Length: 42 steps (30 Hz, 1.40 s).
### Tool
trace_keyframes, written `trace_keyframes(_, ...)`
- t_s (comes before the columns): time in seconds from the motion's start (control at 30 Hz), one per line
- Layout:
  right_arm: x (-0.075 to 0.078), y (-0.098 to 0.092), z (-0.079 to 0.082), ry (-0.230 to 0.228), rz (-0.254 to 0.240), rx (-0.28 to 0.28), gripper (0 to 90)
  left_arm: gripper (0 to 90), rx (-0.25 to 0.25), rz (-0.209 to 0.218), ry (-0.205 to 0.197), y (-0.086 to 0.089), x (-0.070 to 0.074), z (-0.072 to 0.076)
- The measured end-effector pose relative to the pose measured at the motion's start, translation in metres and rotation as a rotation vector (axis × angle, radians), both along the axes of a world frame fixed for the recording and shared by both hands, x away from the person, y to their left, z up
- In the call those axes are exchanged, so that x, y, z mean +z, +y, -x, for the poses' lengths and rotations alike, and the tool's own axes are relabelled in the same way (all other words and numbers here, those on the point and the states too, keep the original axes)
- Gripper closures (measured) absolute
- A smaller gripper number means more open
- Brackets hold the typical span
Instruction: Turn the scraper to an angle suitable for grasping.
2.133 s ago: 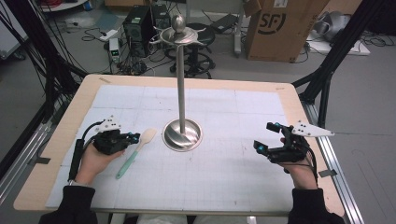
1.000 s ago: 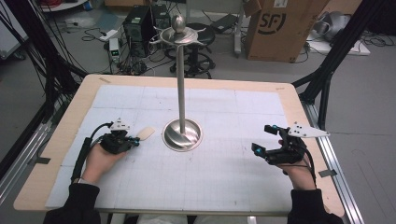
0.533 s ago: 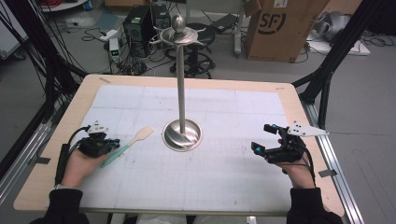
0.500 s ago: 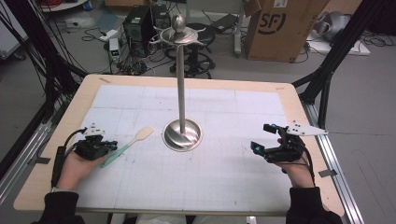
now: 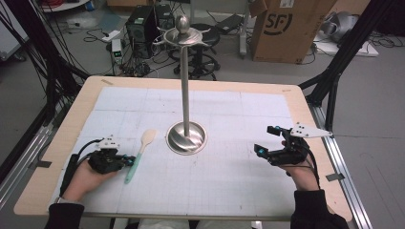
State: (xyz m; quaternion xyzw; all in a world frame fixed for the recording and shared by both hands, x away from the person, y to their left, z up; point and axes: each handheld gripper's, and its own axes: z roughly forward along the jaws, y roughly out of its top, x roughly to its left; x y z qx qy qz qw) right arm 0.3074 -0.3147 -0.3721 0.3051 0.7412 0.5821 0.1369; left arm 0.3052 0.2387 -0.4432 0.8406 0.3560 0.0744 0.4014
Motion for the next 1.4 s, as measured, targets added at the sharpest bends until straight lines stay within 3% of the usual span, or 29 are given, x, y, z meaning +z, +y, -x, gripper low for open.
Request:
trace_keyframes(0.17, -0.003, 0.002, -0.001, 0.007, 0.015, 0.004, 2.8, 90.0, -0.071, 0.033, 0.008, -0.029, -0.002, 0.000)
trace_keyframes(0.27, -0.003, 0.002, 0.000, 0.003, 0.015, 0.006, 2.8, 90.0, -0.080, 0.026, 0.004, -0.034, -0.002, -0.001)
trace_keyframes(0.33, -0.002, 0.002, 0.000, 0.002, 0.016, 0.006, 2.8, 90.0, -0.069, 0.016, -0.001, -0.036, 0.000, -0.002)
trace_keyframes(0.4, -0.002, 0.002, 0.001, 0.006, 0.013, 0.003, 2.8, 90.0, -0.064, 0.035, 0.024, -0.036, 0.004, -0.006)
trace_keyframes(0.53, -0.004, 0.002, 0.000, 0.008, 0.023, 0.004, 2.8, 90.0, -0.038, 0.021, -0.024, -0.040, 0.011, -0.010)
trace_keyframes(0.57, -0.005, 0.002, 0.000, 0.014, 0.025, 0.004, 2.8, 90.0, -0.019, 0.034, -0.038, -0.040, 0.014, -0.012)
trace_keyframes(0.67, -0.006, 0.002, -0.001, 0.015, 0.032, 0.000, 2.8, 90.0, 0.036, 0.018, -0.071, -0.040, 0.023, -0.025)
trace_keyframes(0.7, -0.006, 0.002, -0.001, 0.015, 0.023, 0.000, 2.8, 90.0, 0.060, 0.030, -0.082, -0.041, 0.025, -0.030)
trace_keyframes(0.83, -0.004, 0.002, -0.001, 0.012, 0.015, 0.001, 2.8, 90.0, 0.097, -0.006, -0.087, -0.047, 0.032, -0.050)
trace_keyframes(0.87, -0.004, 0.002, -0.001, 0.012, 0.015, 0.001, 2.8, 90.0, 0.098, -0.030, -0.096, -0.050, 0.032, -0.055)
trace_keyframes(1.07, -0.004, 0.003, 0.000, 0.010, 0.011, 0.011, 2.8, 90.0, 0.115, -0.083, -0.093, -0.066, 0.023, -0.074)
trace_keyframes(1.27, -0.003, 0.000, 0.001, 0.010, -0.002, 0.012, 2.8, 90.0, 0.111, -0.047, -0.107, -0.071, 0.018, -0.089)
trace_keyframes(1.4, -0.003, -0.001, 0.001, 0.007, -0.005, 0.012, 2.8, 90.0, 0.137, -0.099, -0.087, -0.066, 0.005, -0.098)
